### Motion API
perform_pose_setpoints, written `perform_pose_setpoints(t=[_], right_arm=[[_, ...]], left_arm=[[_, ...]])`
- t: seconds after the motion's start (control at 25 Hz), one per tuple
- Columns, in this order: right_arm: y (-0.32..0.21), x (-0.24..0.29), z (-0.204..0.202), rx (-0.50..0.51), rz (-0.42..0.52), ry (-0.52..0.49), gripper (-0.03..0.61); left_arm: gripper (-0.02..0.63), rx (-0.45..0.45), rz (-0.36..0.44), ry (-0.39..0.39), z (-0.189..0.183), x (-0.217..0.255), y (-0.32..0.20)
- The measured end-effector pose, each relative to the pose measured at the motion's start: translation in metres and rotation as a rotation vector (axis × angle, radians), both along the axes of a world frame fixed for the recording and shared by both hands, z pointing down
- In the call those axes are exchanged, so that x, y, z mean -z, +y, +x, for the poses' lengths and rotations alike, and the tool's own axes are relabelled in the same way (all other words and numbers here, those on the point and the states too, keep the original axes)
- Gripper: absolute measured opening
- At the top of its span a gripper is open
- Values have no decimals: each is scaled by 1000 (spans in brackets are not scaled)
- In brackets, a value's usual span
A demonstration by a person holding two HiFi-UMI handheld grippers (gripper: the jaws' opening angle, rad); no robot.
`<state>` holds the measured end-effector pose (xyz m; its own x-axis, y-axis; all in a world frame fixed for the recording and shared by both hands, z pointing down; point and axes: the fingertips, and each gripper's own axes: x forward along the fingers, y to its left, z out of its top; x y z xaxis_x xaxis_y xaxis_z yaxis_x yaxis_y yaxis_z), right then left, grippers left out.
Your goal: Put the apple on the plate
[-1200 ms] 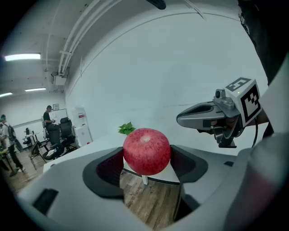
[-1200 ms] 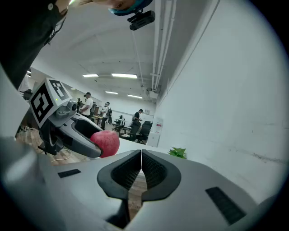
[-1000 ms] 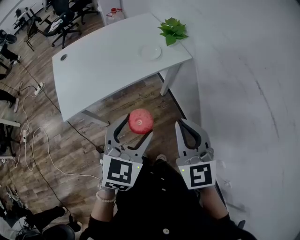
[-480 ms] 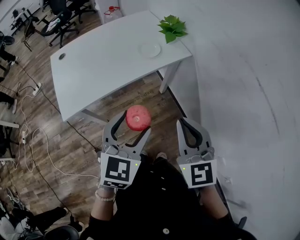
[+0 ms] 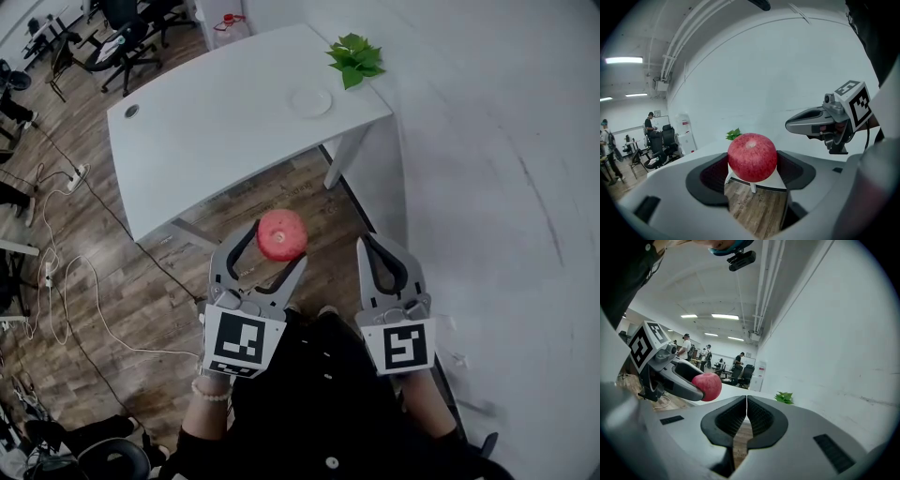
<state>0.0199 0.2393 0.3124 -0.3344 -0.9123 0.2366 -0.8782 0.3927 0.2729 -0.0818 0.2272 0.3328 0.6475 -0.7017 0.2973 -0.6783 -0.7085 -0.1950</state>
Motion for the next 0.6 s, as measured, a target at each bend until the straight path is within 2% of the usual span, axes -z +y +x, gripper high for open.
perform_pose_setpoints(t=[0.6], right_arm=[[12,-1,-19,-20,24,-4,43]], left_arm=[[334,-6,18,5,-24,-4,13]])
